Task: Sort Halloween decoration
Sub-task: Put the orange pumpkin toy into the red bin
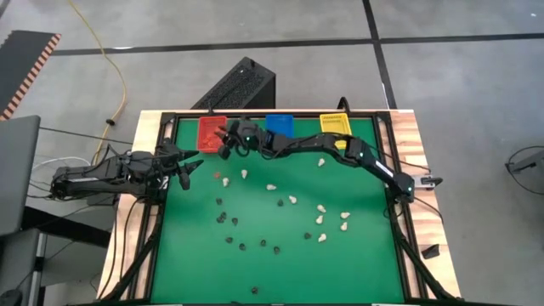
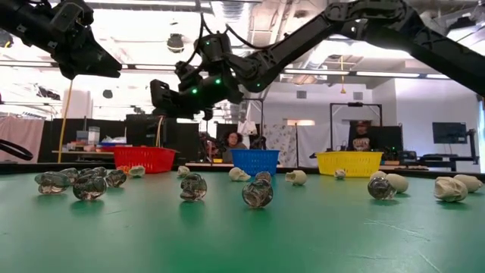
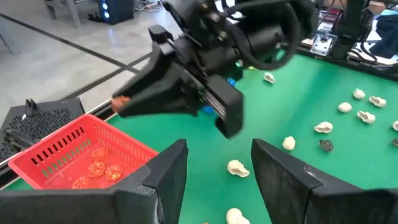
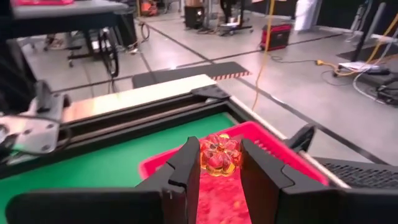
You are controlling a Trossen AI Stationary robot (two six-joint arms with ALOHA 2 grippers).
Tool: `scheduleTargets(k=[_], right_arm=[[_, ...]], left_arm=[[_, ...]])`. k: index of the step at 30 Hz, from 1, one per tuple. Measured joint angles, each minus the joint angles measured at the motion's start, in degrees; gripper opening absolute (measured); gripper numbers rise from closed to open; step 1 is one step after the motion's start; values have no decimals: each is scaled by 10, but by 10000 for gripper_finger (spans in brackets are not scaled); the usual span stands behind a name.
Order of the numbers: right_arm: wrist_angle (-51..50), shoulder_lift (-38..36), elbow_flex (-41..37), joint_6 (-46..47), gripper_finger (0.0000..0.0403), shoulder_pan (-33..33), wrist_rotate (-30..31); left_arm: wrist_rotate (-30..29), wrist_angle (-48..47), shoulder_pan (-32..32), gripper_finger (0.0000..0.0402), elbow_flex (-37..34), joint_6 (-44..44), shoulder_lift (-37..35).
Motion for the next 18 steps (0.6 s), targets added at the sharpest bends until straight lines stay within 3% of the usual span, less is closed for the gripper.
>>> scheduleTargets(k=[9,18], right_arm=[[72,26,10,16,121,-5,-5],[-11,121,157,23,121,-7,-14]], left_arm=[[0,0,0,169,0,0,0],[0,0,0,169,0,0,0]])
